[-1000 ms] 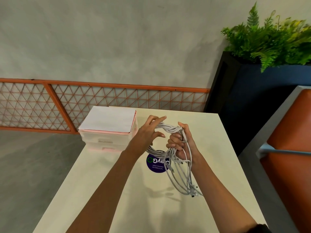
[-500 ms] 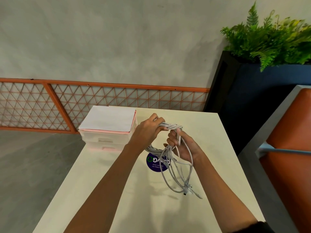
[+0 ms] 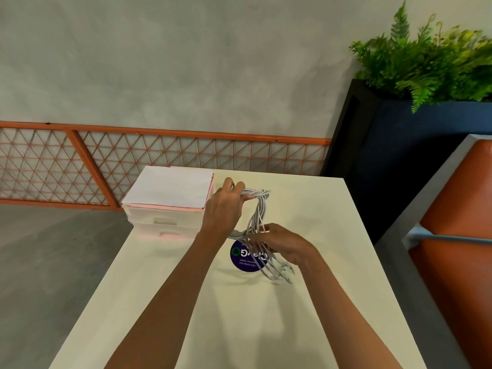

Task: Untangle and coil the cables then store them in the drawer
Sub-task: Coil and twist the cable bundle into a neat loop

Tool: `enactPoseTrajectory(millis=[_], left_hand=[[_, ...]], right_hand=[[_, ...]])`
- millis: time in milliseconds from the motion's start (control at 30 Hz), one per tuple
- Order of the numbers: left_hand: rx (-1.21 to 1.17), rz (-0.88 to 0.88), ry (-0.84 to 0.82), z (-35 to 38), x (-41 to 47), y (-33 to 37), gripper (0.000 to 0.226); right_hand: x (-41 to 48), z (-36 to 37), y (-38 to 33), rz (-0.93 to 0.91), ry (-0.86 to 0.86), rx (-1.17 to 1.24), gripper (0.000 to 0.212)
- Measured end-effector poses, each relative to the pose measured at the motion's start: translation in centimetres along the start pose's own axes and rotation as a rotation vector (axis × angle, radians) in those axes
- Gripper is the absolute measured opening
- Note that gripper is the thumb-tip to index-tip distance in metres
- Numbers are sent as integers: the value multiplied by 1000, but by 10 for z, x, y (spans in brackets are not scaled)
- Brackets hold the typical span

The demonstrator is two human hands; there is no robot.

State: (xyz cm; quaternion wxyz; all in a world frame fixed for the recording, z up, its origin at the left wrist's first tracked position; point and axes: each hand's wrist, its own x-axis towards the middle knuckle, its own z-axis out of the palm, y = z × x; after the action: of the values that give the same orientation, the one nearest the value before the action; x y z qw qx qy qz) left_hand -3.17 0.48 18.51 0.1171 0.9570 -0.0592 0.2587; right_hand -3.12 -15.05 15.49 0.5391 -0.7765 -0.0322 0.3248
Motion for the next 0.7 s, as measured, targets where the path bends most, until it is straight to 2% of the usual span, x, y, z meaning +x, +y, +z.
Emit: enactPoseTrajectory(millis=[67,133,300,367,500,600,700], left_hand=[[9,-23,13,-1,1,0,21],[2,-43,18,-3,3,1,21],[-18,-163,-10,-3,6,-4,28],[-30,-203,-11,-3,8,-7,32],[-21,-260,-54,-1,9,-20,35],[-85,-303,-86,2,1,-34,34],[-191,-308,-65,4,-6,-44,31]], right_hand=[[2,12,0,-28,95,-52,61],[3,20,1,-90,233,-120,69],[0,28,-5,-199,449,-664,21],[-1,30,-2,-233,527,-828,14],[-7,24,-4,-389,471,-787,19],[-20,7,-17,-512,481,-828,43],[-32,-7,-25,-558,389,-702,47]])
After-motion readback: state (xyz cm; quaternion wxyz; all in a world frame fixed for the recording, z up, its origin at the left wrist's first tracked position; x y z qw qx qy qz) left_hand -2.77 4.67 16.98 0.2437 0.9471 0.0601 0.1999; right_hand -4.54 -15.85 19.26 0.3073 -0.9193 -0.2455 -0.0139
